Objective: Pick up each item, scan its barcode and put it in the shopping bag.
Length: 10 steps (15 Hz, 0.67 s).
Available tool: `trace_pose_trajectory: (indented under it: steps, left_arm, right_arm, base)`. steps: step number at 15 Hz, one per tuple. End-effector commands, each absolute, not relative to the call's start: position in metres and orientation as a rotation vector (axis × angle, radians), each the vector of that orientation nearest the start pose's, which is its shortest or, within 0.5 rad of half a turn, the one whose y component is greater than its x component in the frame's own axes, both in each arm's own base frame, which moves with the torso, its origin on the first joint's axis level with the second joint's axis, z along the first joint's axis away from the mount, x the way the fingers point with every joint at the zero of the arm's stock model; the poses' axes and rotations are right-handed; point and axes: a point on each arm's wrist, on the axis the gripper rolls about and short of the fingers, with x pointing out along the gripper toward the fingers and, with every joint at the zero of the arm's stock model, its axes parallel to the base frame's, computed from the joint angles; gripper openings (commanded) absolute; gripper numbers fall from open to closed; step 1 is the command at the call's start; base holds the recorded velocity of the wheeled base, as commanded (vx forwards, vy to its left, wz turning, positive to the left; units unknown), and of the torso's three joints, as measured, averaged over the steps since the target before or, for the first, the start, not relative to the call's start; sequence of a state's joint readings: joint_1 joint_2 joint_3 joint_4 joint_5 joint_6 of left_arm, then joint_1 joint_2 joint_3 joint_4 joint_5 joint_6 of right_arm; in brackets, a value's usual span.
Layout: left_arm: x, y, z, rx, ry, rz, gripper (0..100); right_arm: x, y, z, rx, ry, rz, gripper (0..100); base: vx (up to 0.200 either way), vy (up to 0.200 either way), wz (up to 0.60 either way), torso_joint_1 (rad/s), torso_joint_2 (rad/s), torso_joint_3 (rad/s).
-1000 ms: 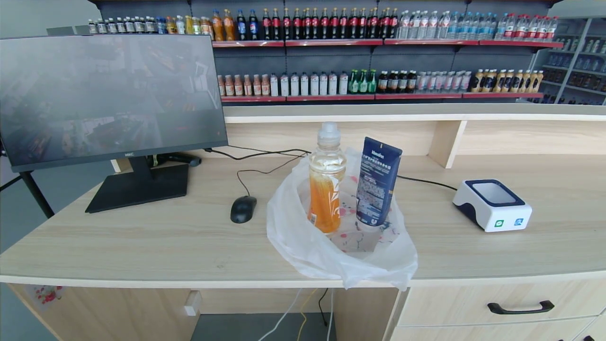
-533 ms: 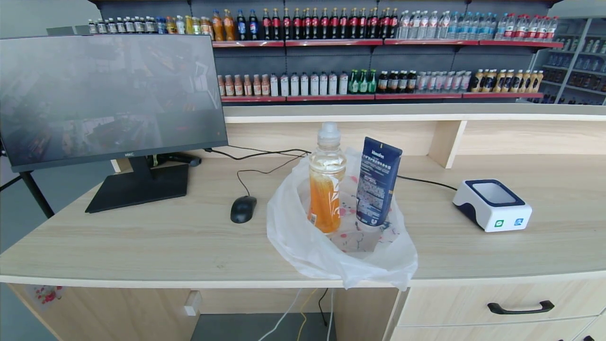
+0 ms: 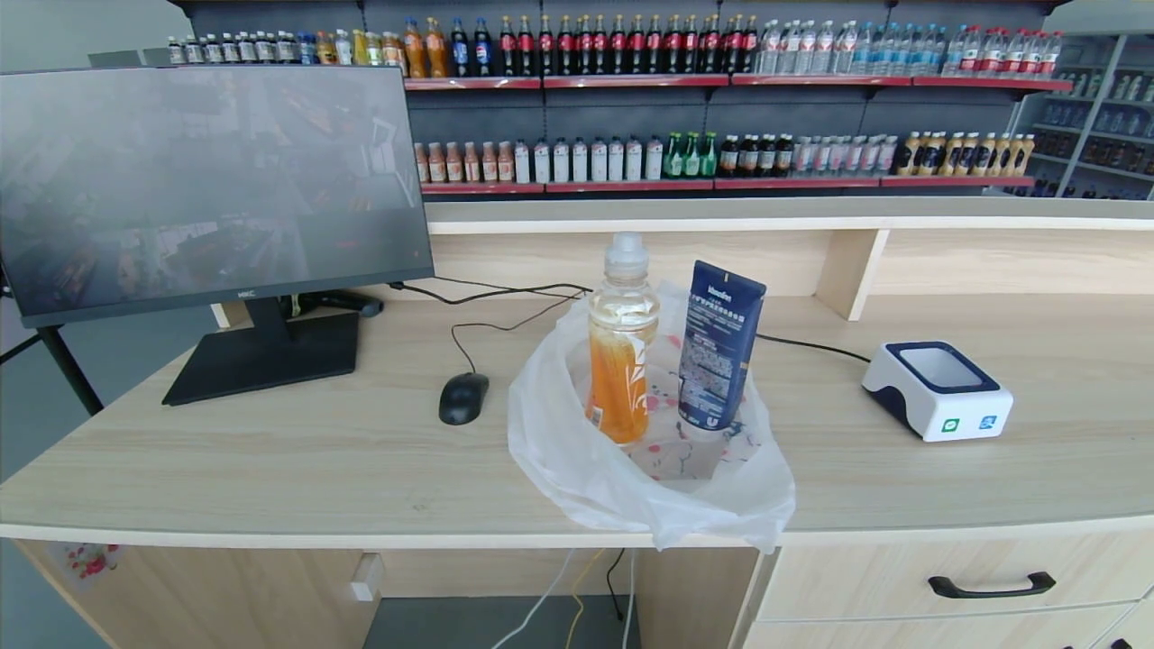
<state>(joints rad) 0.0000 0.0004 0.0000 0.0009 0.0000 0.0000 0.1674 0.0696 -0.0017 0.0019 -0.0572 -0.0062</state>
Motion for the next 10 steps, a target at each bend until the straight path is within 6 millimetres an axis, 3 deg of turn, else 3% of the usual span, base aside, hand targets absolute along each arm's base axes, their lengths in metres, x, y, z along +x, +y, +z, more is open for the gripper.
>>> trace_pose_trajectory:
  steps: [1,4,5,10]
  left_arm:
    - [-0.0229,0.0,0.0757,0.0,0.0,0.0,100]
    - [-0.0228,0.0,0.0753,0.0,0.002,0.0,100]
    - [-0.0228,0.0,0.0753,0.0,0.002,0.0,100]
    - [-0.0228,0.0,0.0753,-0.003,0.002,0.0,100]
  right_arm:
    - [-0.0152,-0.0033,0.0779,-0.033,0.092,0.075,100]
    - [-0.0093,-0.0019,0.0789,-0.012,0.171,0.005,100]
    - [-0.0129,-0.0022,0.0782,-0.016,0.127,0.013,100]
    - [-0.0147,-0.0019,0.0777,-0.004,0.106,-0.012,100]
  base:
    - [0.0,0.0,0.0,0.0,0.0,0.0]
    - [0.0,0.0,0.0,0.0,0.0,0.0]
    - [0.0,0.0,0.0,0.0,0.0,0.0]
    - [-0.2,0.0,0.0,0.005,0.0,0.003]
